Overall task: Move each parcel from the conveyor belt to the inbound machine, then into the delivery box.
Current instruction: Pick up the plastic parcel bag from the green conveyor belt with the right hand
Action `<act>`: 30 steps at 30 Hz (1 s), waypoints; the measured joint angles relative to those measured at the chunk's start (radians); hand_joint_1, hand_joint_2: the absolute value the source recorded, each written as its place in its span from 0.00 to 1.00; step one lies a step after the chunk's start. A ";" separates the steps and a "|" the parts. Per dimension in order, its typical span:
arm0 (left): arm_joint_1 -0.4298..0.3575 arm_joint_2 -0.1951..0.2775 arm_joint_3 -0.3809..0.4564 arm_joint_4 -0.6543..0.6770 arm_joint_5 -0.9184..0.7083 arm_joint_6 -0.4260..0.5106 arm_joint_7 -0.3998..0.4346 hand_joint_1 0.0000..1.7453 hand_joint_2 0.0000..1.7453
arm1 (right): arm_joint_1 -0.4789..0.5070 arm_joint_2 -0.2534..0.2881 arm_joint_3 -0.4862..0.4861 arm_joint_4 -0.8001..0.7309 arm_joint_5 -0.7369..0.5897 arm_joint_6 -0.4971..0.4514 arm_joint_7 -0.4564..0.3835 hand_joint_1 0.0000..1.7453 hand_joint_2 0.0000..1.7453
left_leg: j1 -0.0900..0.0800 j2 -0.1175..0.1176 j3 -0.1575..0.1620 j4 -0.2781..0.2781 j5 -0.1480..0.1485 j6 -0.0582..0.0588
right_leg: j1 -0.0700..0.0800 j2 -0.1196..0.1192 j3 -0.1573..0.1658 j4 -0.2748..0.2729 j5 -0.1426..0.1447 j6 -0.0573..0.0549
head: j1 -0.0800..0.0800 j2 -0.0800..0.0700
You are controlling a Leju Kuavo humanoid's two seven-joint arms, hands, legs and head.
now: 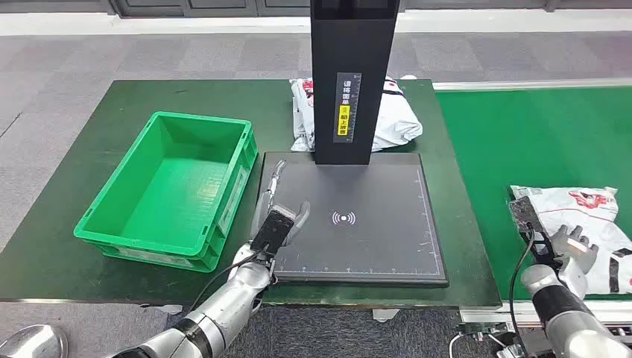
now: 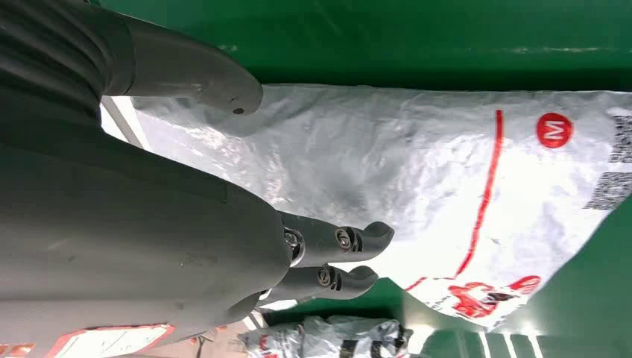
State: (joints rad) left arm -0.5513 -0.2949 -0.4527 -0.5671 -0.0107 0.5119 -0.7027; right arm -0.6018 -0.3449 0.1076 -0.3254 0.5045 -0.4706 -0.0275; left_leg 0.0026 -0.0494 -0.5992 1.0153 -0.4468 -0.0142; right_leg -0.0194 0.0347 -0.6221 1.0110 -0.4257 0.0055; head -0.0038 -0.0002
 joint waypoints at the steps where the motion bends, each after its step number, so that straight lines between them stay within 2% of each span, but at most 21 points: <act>1: 0.001 0.000 0.001 0.000 0.001 0.000 0.000 0.00 1.00 | -0.003 0.001 0.000 0.001 0.003 0.003 0.005 0.00 1.00 | 0.000 0.000 0.000 0.000 0.000 0.000 | 0.000 0.000 0.000 0.000 0.000 0.000 | 0.000 0.000; 9: 0.006 0.000 0.017 -0.005 0.003 -0.003 0.000 0.00 1.00 | -0.037 0.008 0.000 0.011 0.036 0.051 0.051 0.00 1.00 | 0.000 0.000 0.000 0.000 0.000 0.000 | 0.000 0.000 0.000 0.000 0.000 0.000 | 0.000 0.000; 13: 0.010 0.002 0.030 -0.012 0.003 -0.007 0.000 0.00 1.00 | -0.039 0.003 0.000 0.015 0.033 0.175 0.039 0.00 1.00 | 0.000 0.000 0.000 0.000 0.000 0.000 | 0.000 0.000 0.000 0.000 0.000 0.000 | 0.000 0.000; 15: 0.015 0.004 0.037 -0.018 0.003 -0.011 0.000 0.00 1.00 | -0.029 -0.005 0.000 0.016 0.028 0.231 0.022 0.00 1.00 | 0.000 -0.001 0.000 0.000 0.000 0.000 | 0.000 0.000 0.000 0.000 0.000 0.000 | 0.000 0.000; 18: 0.023 0.010 0.047 -0.024 0.003 -0.014 0.000 0.00 1.00 | -0.016 -0.017 0.000 0.016 0.029 0.258 0.010 0.00 1.00 | 0.000 -0.001 0.000 0.000 0.000 0.000 | 0.000 0.000 0.000 0.000 0.000 0.000 | 0.000 0.000; 25: 0.034 0.017 0.057 -0.031 -0.003 -0.028 0.000 0.00 1.00 | 0.027 -0.066 0.000 0.015 0.079 0.393 0.049 0.00 1.00 | 0.000 -0.006 0.000 0.001 0.000 0.001 | 0.000 -0.003 0.002 -0.001 -0.002 0.004 | 0.000 0.000; 30: 0.045 0.022 0.072 -0.041 -0.005 -0.027 0.000 0.00 1.00 | 0.058 -0.093 0.000 0.003 0.096 0.431 0.042 0.00 1.00 | 0.000 -0.006 0.001 0.002 -0.002 0.003 | 0.000 -0.004 0.004 -0.001 -0.003 0.005 | 0.000 0.000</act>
State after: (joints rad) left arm -0.5058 -0.2730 -0.3810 -0.6078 -0.0154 0.4848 -0.7027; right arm -0.5437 -0.4378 0.1076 -0.3228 0.6008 -0.0399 0.0144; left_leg 0.0025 -0.0556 -0.5985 1.0176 -0.4485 -0.0117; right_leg -0.0193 0.0310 -0.6183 1.0100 -0.4285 0.0103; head -0.0038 -0.0003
